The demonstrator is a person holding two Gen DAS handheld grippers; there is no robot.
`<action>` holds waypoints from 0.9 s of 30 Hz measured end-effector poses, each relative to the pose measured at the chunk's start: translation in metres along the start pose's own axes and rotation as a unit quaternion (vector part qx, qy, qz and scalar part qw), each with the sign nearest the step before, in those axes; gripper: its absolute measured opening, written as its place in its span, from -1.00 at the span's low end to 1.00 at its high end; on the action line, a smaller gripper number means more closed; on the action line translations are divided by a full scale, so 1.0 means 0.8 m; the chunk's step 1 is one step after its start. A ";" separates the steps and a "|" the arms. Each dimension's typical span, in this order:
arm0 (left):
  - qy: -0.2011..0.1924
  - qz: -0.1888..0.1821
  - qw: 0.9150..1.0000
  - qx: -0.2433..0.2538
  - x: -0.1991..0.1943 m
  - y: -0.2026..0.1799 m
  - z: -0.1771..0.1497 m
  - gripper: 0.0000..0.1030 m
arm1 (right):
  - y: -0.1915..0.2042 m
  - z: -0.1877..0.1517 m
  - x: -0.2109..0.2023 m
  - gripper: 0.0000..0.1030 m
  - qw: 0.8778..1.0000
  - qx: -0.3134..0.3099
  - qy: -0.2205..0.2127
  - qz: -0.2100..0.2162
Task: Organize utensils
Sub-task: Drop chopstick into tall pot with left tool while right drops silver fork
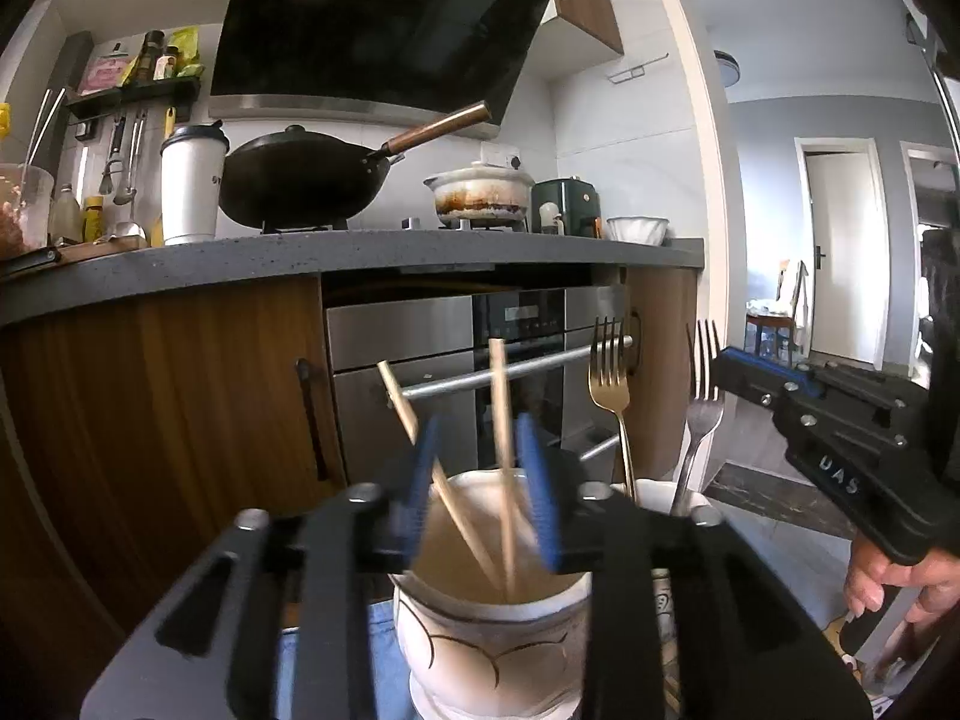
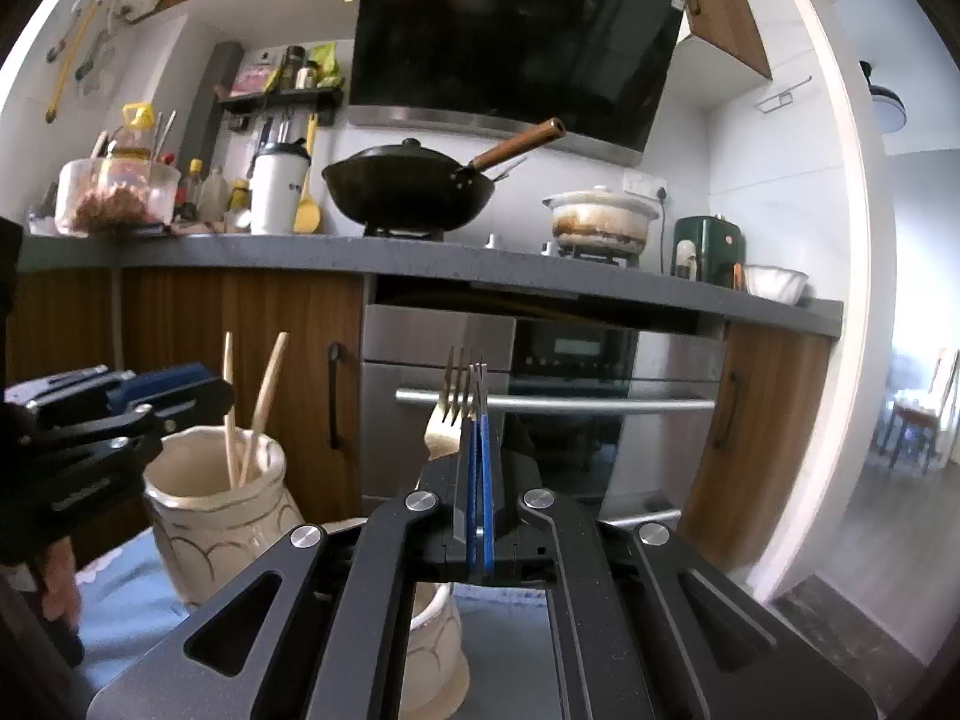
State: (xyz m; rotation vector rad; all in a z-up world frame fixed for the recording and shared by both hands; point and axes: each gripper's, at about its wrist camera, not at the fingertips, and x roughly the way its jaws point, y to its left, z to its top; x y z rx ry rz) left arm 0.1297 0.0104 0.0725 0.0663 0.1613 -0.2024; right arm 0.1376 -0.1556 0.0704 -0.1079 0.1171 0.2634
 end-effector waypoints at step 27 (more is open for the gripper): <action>0.015 -0.004 1.000 -0.010 -0.036 0.008 -0.015 0.28 | -0.017 -0.007 -0.014 0.12 0.999 0.024 0.014 -0.019</action>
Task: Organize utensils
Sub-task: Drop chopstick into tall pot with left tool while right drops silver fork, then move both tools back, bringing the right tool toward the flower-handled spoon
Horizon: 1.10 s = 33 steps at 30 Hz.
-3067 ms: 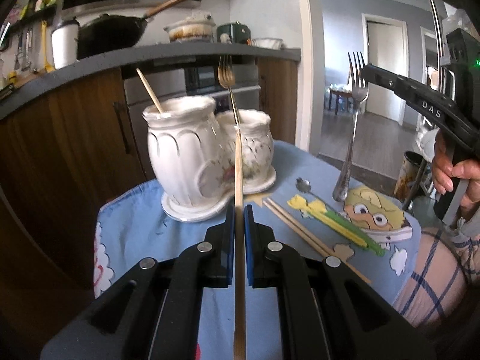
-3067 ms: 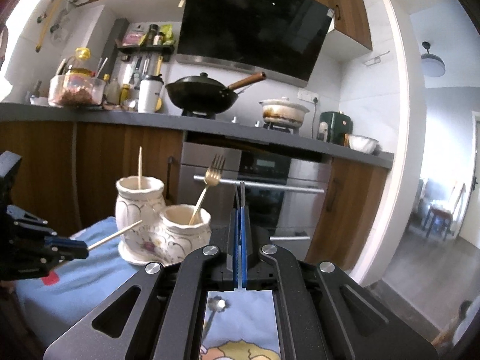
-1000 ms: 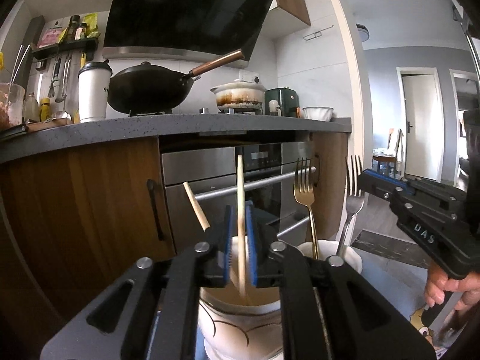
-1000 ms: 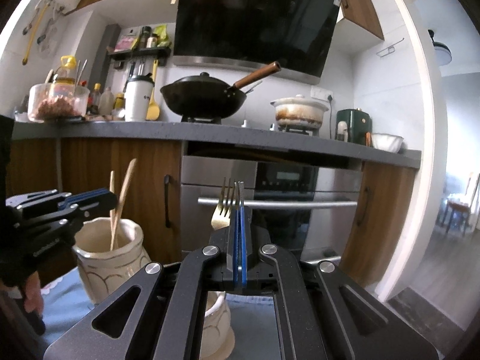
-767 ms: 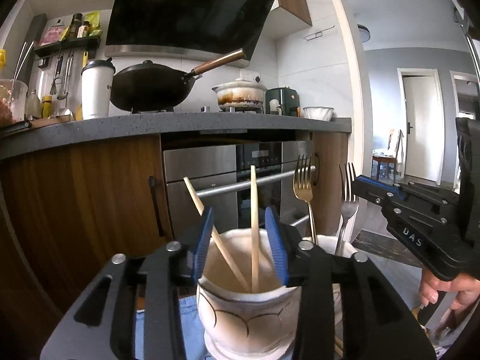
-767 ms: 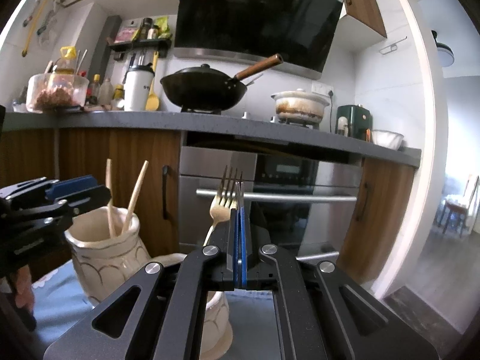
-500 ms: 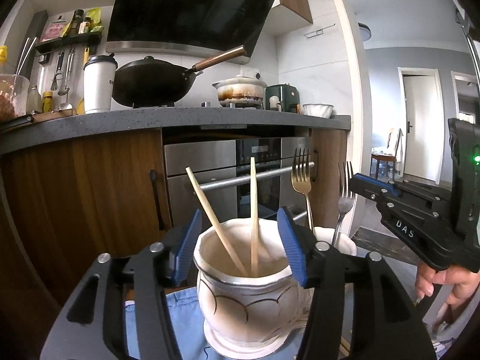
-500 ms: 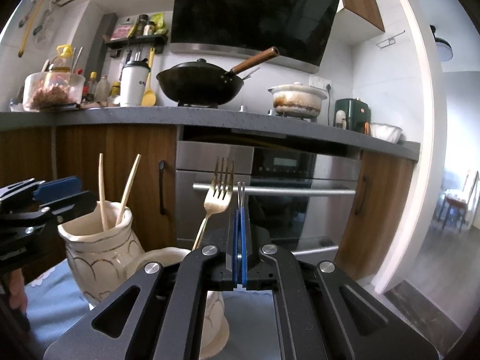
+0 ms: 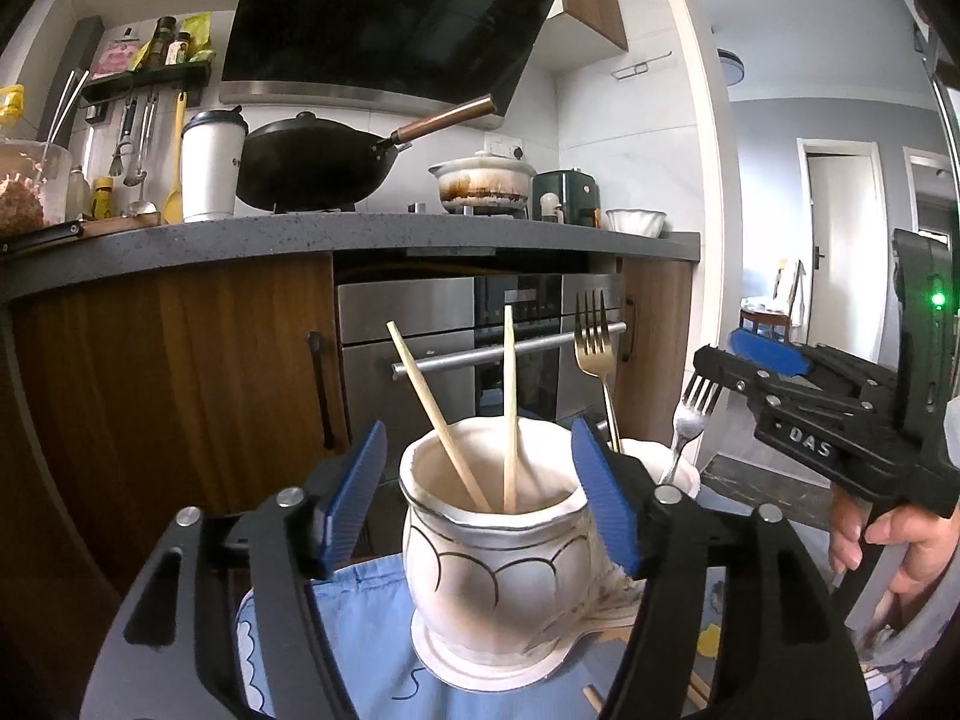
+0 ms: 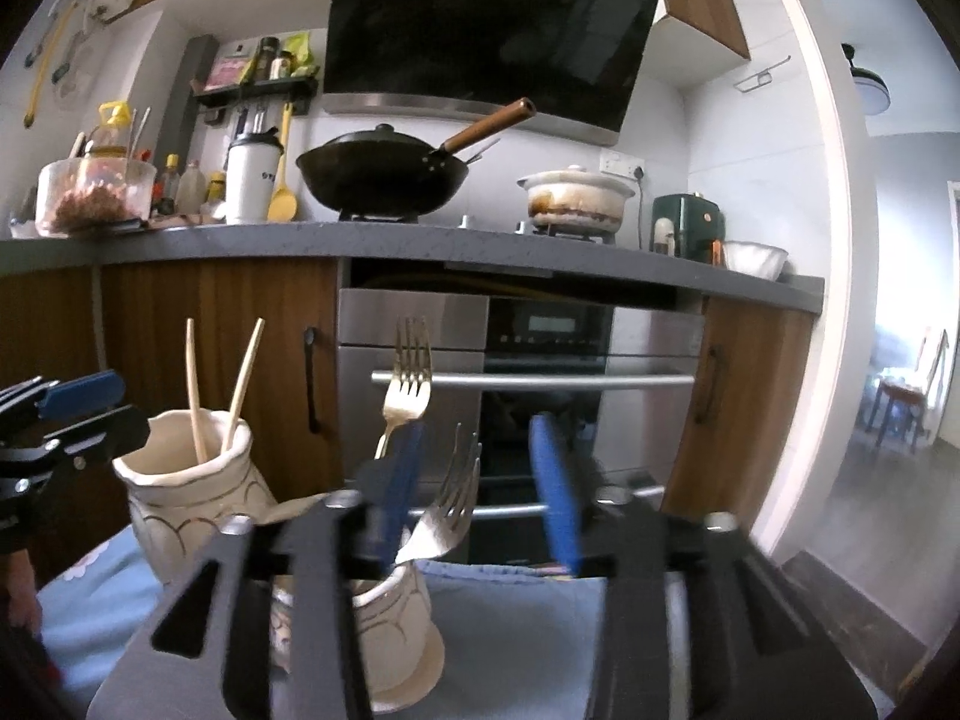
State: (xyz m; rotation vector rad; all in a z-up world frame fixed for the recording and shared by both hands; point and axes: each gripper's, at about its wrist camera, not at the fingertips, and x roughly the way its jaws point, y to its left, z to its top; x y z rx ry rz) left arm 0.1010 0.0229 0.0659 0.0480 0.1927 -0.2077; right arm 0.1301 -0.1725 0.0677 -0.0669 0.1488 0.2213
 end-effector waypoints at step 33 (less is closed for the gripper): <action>0.083 -0.011 0.996 -0.015 -0.061 -0.012 -0.078 0.89 | -0.024 -0.071 -0.081 0.90 0.998 0.028 0.053 -0.002</action>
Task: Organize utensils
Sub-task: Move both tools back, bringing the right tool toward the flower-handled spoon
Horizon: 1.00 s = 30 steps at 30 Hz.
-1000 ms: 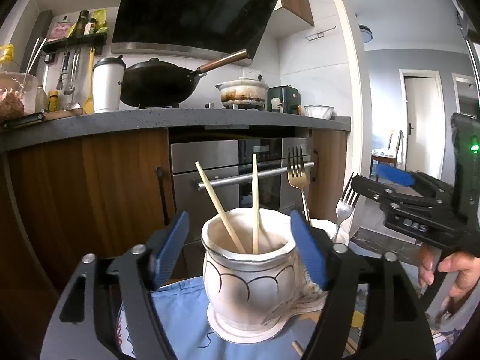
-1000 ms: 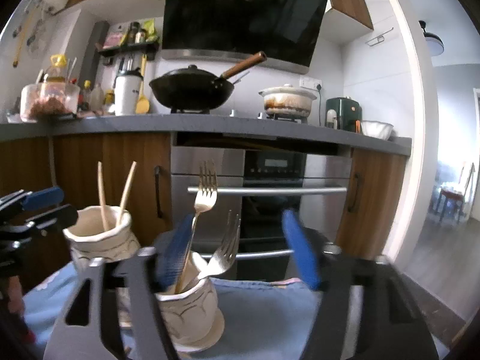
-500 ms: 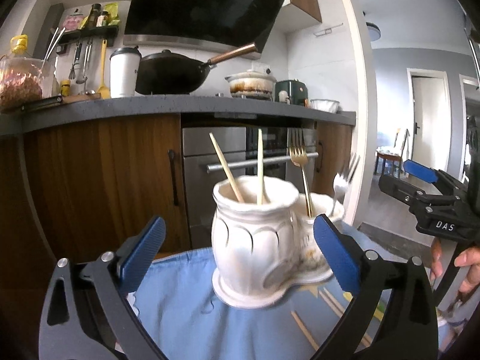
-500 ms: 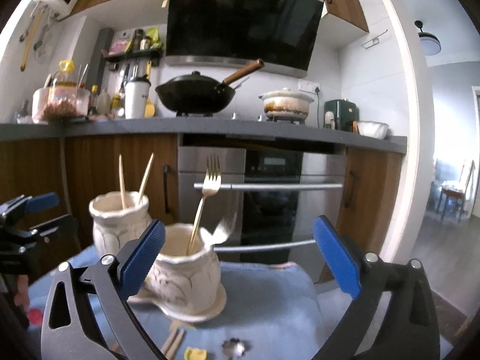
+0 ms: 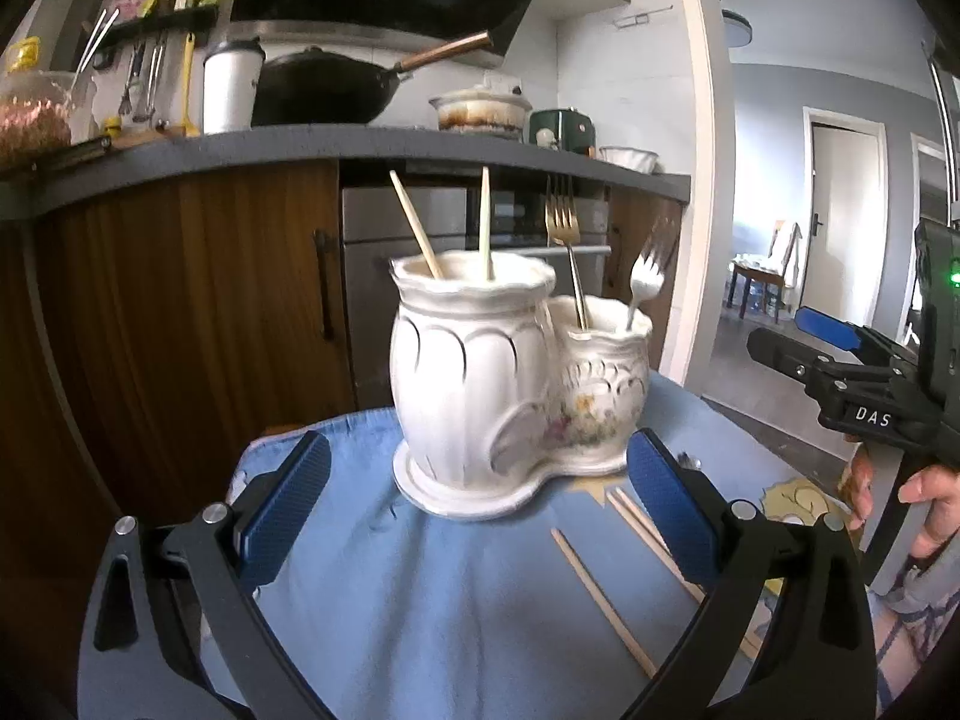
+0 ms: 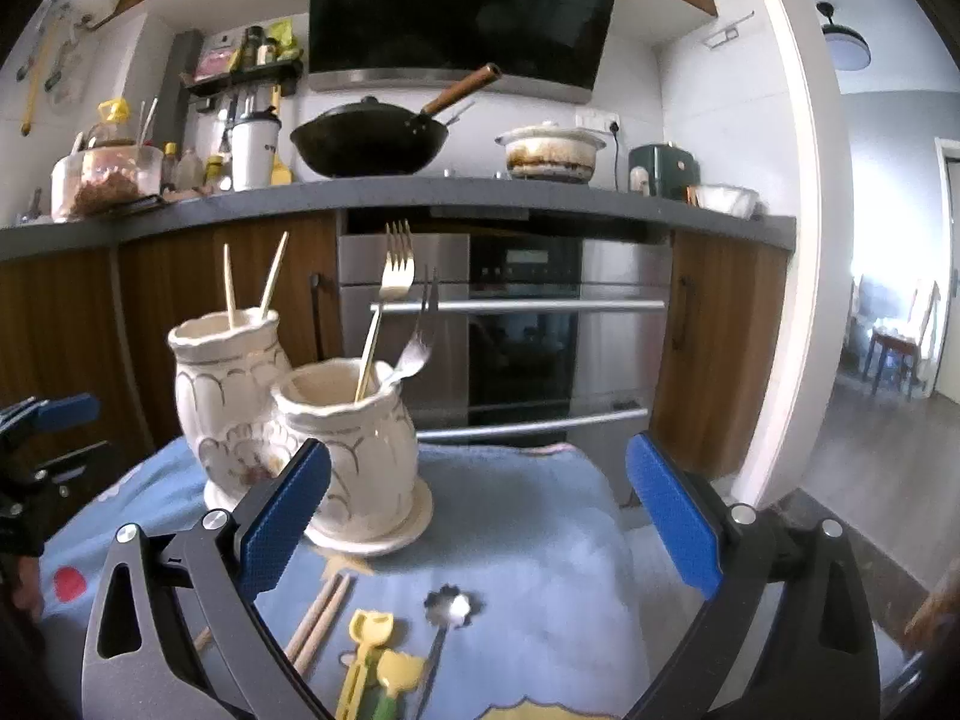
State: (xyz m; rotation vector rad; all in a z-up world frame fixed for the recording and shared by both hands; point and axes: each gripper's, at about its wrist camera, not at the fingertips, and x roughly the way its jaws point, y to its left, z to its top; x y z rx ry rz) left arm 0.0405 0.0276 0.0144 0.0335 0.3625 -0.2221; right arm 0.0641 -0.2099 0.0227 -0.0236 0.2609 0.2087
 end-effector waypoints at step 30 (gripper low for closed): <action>0.127 -0.025 0.990 0.057 0.025 -0.042 -0.050 0.89 | -0.013 -0.066 0.019 0.90 0.983 0.027 0.182 0.007</action>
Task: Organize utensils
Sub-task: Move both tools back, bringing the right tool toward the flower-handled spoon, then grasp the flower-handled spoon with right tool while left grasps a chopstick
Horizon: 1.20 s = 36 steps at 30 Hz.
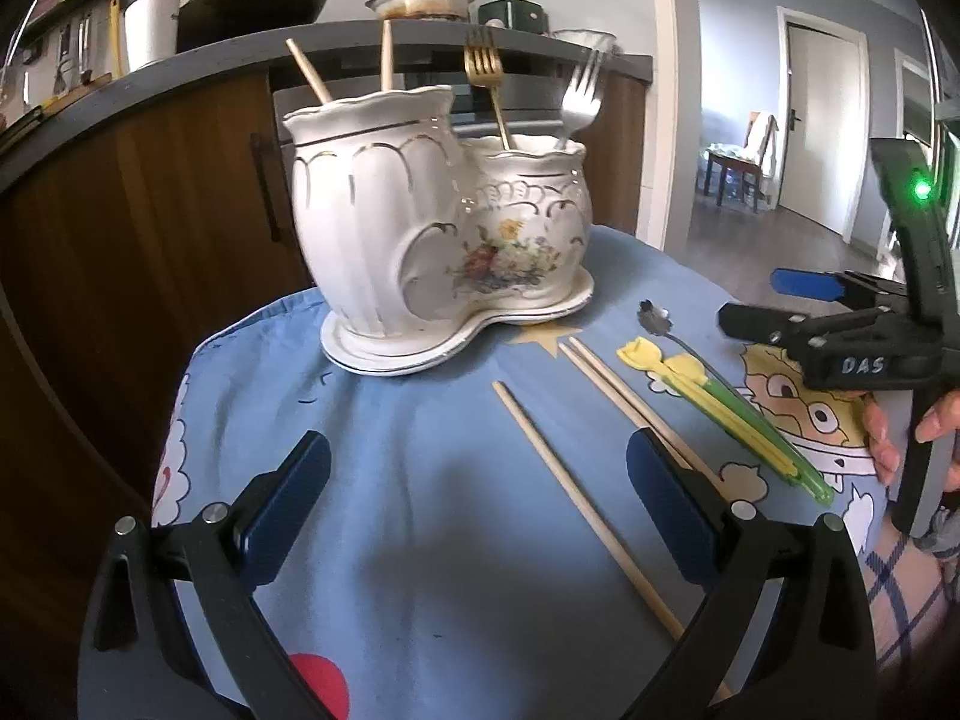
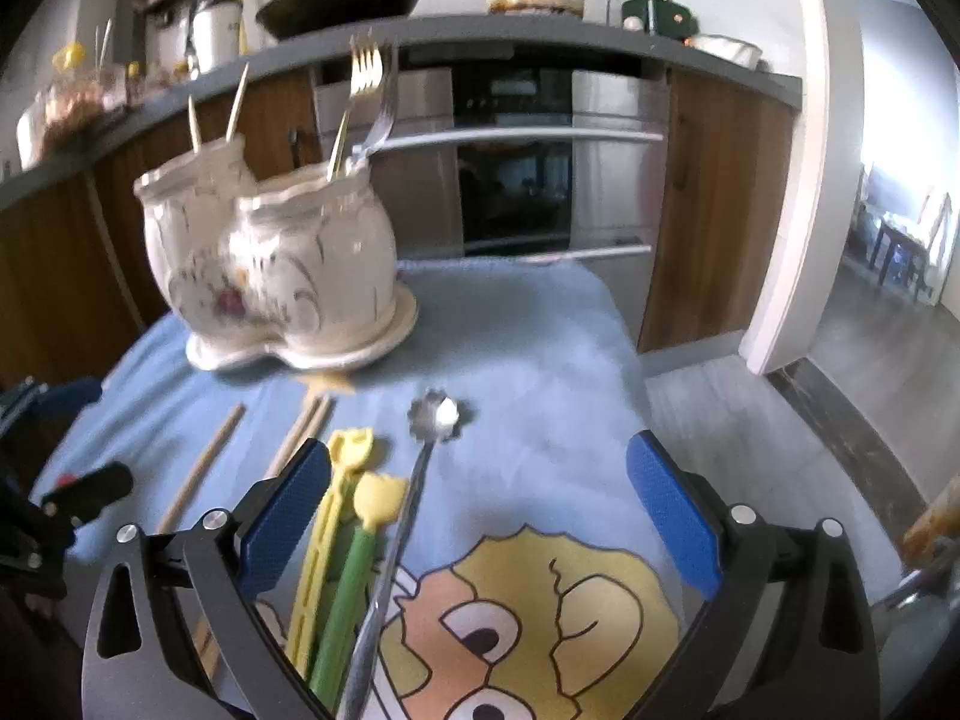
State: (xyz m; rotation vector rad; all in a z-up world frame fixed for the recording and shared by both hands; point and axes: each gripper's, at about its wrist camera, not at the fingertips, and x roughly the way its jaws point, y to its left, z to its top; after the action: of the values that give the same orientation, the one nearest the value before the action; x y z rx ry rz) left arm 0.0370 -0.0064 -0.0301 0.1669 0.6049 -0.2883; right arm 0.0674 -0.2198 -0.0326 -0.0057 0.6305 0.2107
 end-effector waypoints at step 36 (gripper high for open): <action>0.034 -0.004 0.999 0.024 0.019 -0.012 -0.002 0.89 | 0.016 0.040 0.088 -0.54 0.990 -0.057 0.117 0.054</action>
State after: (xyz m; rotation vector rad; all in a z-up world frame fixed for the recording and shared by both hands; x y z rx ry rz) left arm 0.0452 -0.0184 -0.0413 0.2219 0.6654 -0.3060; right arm 0.1393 -0.1918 -0.0471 -0.1070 0.8531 0.3543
